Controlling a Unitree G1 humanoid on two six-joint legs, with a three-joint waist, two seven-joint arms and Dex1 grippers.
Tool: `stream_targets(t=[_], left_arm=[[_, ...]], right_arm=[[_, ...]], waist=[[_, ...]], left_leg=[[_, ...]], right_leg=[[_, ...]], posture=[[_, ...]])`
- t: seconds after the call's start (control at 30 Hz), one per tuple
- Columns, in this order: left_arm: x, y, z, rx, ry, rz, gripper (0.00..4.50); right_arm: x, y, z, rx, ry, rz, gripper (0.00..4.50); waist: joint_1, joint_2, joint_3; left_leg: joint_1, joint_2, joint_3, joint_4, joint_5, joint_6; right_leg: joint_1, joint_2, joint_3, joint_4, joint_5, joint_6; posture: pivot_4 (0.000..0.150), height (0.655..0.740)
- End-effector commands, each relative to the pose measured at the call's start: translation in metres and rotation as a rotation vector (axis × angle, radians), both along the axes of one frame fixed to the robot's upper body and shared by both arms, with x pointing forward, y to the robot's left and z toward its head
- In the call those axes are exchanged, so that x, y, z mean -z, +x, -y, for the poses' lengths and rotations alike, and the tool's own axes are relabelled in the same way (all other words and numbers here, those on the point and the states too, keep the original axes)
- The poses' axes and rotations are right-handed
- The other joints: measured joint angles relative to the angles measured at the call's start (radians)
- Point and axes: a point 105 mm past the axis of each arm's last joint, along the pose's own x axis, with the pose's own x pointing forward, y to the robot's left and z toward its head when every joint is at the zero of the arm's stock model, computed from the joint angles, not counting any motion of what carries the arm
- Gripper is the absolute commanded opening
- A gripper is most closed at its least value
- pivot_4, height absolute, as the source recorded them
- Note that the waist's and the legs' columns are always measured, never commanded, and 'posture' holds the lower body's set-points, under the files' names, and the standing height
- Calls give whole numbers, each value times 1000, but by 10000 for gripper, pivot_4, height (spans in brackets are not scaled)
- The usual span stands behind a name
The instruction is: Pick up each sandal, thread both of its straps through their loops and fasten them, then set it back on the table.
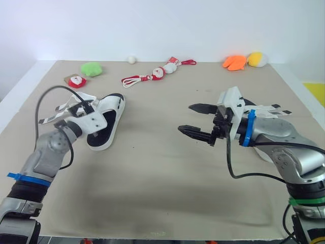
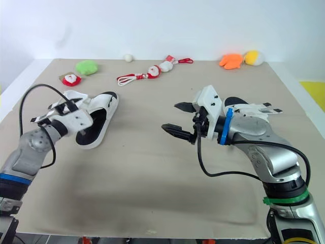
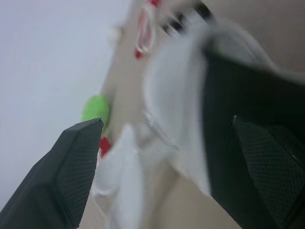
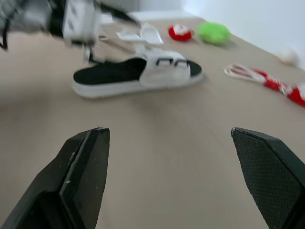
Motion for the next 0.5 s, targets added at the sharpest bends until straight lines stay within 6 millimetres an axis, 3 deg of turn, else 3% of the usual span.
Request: stream_targets(t=[0.03,0.4,0.5], left_arm=[[-8,10,1,-13,64,58,45000],[-8,38,17,-27,43,121,45000],[-6,41,20,-6,64,122,35900]], right_arm=[[-17,3,-4,-24,11,82,43744],[-24,5,-13,-24,36,114,43744],[-25,5,-14,-19,42,118,45000]], waist=[[3,0,0],[12,-1,0],[12,-1,0]], left_leg=[[0,0,0,0,0,0],[1,0,-1,0,3,-5],[1,0,-1,1,4,-6]], right_leg=[[0,0,0,0,0,-1],[-2,1,0,6,0,0],[-2,1,0,10,0,1]], posture=[[1500,7400],[1500,7400],[1500,7400]])
